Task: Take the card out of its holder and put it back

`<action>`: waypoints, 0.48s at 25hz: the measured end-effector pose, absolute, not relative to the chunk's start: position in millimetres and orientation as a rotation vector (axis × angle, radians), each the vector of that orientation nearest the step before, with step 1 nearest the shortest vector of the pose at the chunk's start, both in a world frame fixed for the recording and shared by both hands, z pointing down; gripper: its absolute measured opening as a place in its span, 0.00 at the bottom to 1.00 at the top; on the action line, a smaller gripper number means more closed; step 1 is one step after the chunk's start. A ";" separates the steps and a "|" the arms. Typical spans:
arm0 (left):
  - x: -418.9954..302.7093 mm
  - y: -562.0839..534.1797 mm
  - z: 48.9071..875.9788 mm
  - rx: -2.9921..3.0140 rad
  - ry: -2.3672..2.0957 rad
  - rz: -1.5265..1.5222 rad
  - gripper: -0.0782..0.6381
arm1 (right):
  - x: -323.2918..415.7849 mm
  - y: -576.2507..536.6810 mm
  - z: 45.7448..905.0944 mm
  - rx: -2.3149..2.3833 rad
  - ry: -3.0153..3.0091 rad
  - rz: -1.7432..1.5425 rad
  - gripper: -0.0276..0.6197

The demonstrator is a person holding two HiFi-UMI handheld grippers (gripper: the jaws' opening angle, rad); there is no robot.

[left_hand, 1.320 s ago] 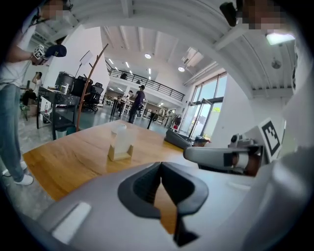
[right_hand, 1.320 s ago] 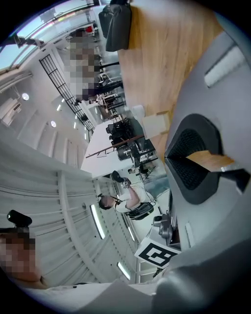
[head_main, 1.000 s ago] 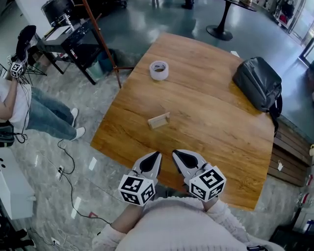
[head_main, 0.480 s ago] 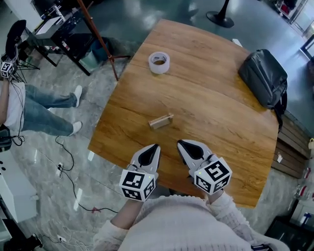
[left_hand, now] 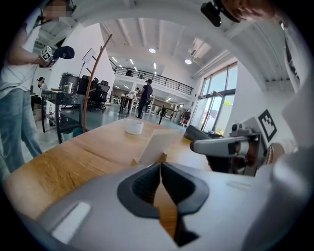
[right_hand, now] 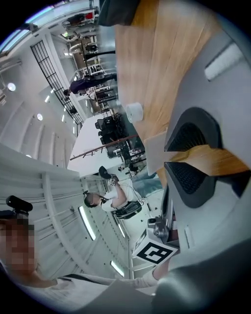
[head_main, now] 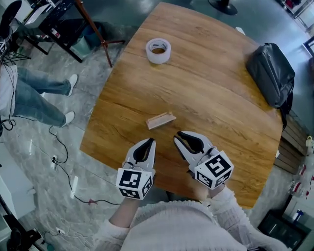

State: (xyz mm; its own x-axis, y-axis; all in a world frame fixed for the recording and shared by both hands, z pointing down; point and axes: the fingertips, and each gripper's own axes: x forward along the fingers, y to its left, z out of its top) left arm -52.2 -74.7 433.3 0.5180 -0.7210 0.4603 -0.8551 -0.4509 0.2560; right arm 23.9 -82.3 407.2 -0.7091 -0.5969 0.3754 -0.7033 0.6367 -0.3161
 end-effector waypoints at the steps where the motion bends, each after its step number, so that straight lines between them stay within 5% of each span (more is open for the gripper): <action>1: -53.6 -76.8 436.6 2.303 -1.294 0.402 0.13 | 22.1 -85.1 409.1 1.035 -2.633 0.653 0.15; 12: -66.7 -108.6 444.9 2.344 -1.422 0.418 0.21 | 20.6 -112.6 444.2 0.933 -2.587 0.531 0.24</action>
State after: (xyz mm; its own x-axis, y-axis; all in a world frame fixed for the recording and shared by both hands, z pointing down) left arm -66.7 -108.6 444.9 0.4481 -0.7834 0.4308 -0.8918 -0.4250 0.1548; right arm 20.6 -112.6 444.2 -0.7271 -0.5340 0.4315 -0.6608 0.7148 -0.2289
